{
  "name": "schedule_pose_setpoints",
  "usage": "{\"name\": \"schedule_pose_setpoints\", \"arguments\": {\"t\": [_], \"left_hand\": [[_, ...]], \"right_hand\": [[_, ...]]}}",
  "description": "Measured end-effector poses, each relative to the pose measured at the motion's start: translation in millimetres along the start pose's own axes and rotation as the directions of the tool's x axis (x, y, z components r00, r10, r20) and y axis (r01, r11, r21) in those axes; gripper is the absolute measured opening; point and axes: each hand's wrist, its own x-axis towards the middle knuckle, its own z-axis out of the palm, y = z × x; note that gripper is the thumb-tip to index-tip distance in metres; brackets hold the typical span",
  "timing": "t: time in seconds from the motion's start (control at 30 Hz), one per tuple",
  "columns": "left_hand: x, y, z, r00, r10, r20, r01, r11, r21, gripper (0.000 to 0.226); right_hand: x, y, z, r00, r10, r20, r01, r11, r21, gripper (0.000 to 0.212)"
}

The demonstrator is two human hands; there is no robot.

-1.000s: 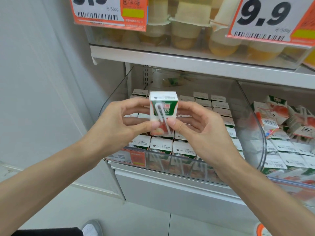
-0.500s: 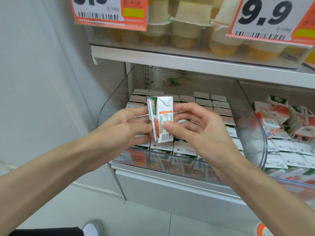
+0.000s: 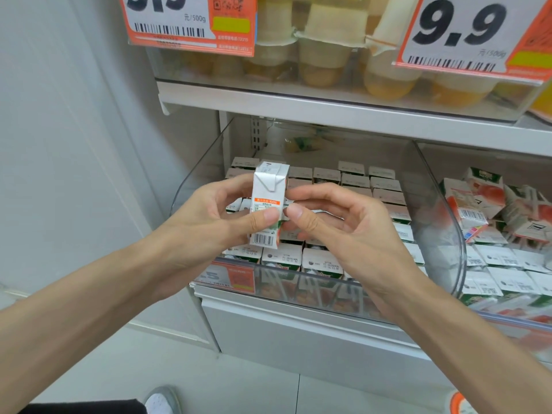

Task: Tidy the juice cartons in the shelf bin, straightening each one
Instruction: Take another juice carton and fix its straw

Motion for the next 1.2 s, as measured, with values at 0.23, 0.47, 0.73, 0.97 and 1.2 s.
{"name": "schedule_pose_setpoints", "arguments": {"t": [0.23, 0.47, 0.73, 0.97, 1.2], "left_hand": [[1.2, -1.7, -1.3, 0.993, 0.064, -0.098, -0.051, 0.991, 0.126, 0.058], [4.6, -5.1, -3.2, 0.941, 0.312, -0.131, -0.256, 0.91, 0.327, 0.049], [4.8, -7.1, -2.7, 0.941, 0.314, -0.128, -0.266, 0.918, 0.295, 0.054], [5.2, -6.1, -1.5, 0.931, 0.323, -0.17, -0.264, 0.918, 0.296, 0.057], [4.5, -14.1, 7.7, 0.922, 0.288, -0.26, -0.192, 0.92, 0.341, 0.061]], "right_hand": [[0.0, 1.4, 2.0, 0.999, 0.033, -0.006, -0.033, 0.998, -0.048, 0.014], [-3.0, -1.0, 0.9, 0.999, 0.015, 0.028, -0.014, 0.999, -0.036, 0.02], [-3.5, -0.7, -2.1, 1.0, 0.0, 0.021, 0.001, 1.0, -0.026, 0.019], [-1.4, 1.8, -1.2, 0.994, -0.039, 0.106, 0.046, 0.997, -0.064, 0.044], [0.2, 8.1, 6.8, 0.991, -0.107, 0.082, 0.12, 0.98, -0.161, 0.053]]}}
